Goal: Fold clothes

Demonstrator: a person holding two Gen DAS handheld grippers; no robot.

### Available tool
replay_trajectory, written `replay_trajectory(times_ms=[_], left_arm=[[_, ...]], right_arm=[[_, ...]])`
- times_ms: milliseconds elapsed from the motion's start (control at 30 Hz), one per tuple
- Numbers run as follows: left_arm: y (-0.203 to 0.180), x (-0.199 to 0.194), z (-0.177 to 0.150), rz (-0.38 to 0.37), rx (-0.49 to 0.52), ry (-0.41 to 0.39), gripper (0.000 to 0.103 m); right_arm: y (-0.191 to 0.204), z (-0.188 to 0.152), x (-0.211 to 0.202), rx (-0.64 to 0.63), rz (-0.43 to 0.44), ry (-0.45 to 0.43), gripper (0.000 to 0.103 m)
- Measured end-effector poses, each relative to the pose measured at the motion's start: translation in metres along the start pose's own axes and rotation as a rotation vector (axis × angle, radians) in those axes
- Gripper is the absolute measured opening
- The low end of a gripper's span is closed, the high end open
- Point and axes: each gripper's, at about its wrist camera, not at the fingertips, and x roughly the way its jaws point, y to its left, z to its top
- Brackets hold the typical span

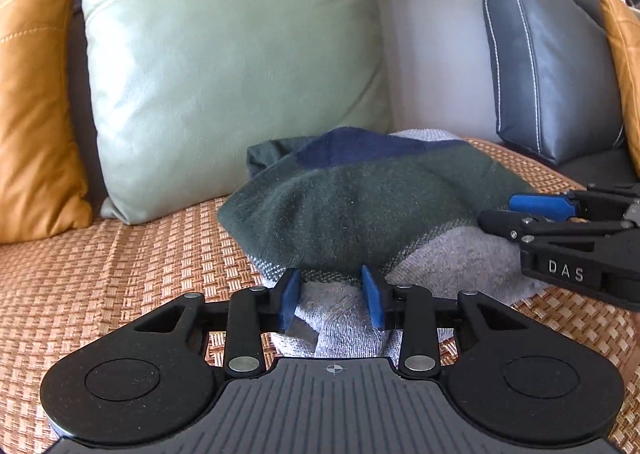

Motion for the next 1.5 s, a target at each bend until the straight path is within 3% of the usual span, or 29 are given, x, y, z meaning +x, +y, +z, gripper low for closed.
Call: replay_trajectory(times_ms=[100,267,367,400,433,467,533,600,633,667,933,1067,1267,1500], left_arm=[[0.002,0.002,-0.001,-0.005,-0.040,0.000,0.044],[-0.008,-0.005,0.008,0.037,-0.012,0.036,0.046],[-0.004,-0.031,0.024,0.039,-0.052,0.088,0.064],[-0.002,-0.042,0.027,0.042,-0.064,0.095,0.078],[0.001,-0.058,0.028,0.061,-0.074,0.090,0.088],[0.002,-0.074,0.026,0.074,-0.089,0.070,0.090],[0.006,-0.105,0.023,0.103,-0.117,0.039,0.092],[0.006,-0.135,0.020,0.117,-0.143,0.037,0.100],[0.005,-0.148,0.019,0.117,-0.152,0.034,0.103],[0.004,-0.161,0.018,0.120,-0.159,0.030,0.103],[-0.019,-0.245,0.016,0.132,-0.194,-0.006,0.103],[-0.025,-0.265,0.014,0.159,-0.206,0.001,0.103],[-0.036,-0.267,0.014,0.171,-0.204,0.006,0.103],[-0.043,-0.232,0.018,0.175,-0.213,0.064,0.103]], right_arm=[[0.001,-0.003,0.000,0.015,-0.002,-0.015,0.038],[0.000,0.003,0.001,0.018,0.001,-0.001,0.038],[-0.003,0.023,-0.011,0.056,0.007,0.041,0.041],[-0.006,0.030,-0.024,0.082,0.016,0.027,0.043],[-0.008,0.036,-0.038,0.108,0.026,0.012,0.056],[-0.009,0.040,-0.052,0.117,0.038,-0.001,0.068],[-0.011,0.047,-0.082,0.123,0.057,0.008,0.074],[-0.014,0.049,-0.112,0.126,0.072,0.019,0.087],[-0.015,0.050,-0.127,0.127,0.080,0.024,0.100],[-0.016,0.051,-0.142,0.128,0.090,0.023,0.103],[-0.012,0.061,-0.237,0.020,0.173,0.049,0.103],[-0.003,0.060,-0.260,-0.066,0.194,0.060,0.103],[-0.004,0.058,-0.266,-0.039,0.192,0.072,0.103],[-0.012,0.051,-0.240,0.006,0.177,0.107,0.103]])
